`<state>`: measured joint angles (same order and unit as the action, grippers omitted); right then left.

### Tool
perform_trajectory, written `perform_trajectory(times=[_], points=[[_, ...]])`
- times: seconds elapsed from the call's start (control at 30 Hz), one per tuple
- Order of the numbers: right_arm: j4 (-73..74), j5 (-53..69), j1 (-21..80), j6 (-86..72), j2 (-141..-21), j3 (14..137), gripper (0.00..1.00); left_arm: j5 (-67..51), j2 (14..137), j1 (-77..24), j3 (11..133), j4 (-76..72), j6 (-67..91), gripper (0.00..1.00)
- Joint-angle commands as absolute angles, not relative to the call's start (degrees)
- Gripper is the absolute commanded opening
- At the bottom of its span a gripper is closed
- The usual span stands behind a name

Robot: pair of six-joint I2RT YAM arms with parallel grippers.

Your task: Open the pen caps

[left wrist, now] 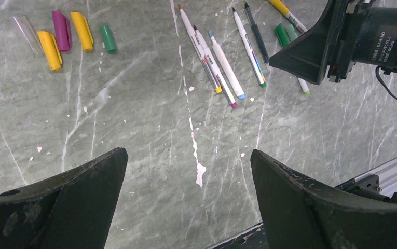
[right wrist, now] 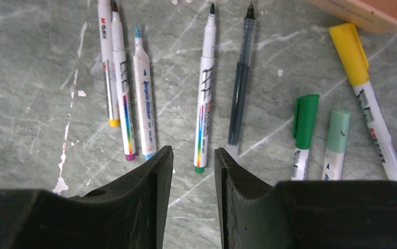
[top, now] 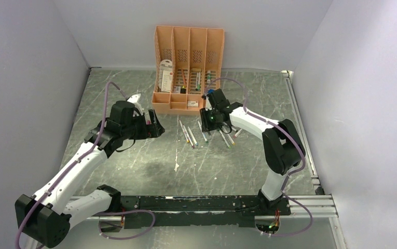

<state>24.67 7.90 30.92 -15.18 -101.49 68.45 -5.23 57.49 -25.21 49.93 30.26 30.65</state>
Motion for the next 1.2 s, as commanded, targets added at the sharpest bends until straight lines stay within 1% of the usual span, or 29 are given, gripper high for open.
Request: perform_trajectory(times=[0.0, 0.2, 0.37, 0.57, 0.73, 1.0, 1.17], points=[[24.93, 7.59, 31.64, -15.63, -102.07, 71.35, 0.35, -6.80, 57.83, -25.27, 51.05, 30.61, 30.56, 1.00], [24.55, 3.25, 31.33, -16.34, -101.80, 70.03, 0.36, -5.20, 58.77, -25.31, 50.01, 30.43, 29.86, 1.00], [23.76, 3.08, 29.61, -15.90, -104.66, 70.85, 0.35, -4.90, 63.02, -25.06, 50.53, 29.50, 29.19, 1.00], [23.77, 1.79, 25.59, -15.01, -106.65, 72.21, 0.30, -6.47, 68.43, -24.72, 51.12, 26.19, 29.48, 1.00], [24.00, 1.19, 22.13, -14.44, -105.77, 71.37, 0.27, -7.11, 71.96, -24.54, 52.37, 24.99, 29.14, 1.00], [24.08, 3.12, 21.89, -15.15, -103.02, 68.00, 0.23, -8.28, 75.80, -24.24, 53.94, 23.84, 28.65, 1.00], [24.47, 3.57, 21.97, -15.62, -99.74, 64.99, 0.22, -8.73, 76.76, -24.26, 53.88, 23.14, 28.78, 1.00]])
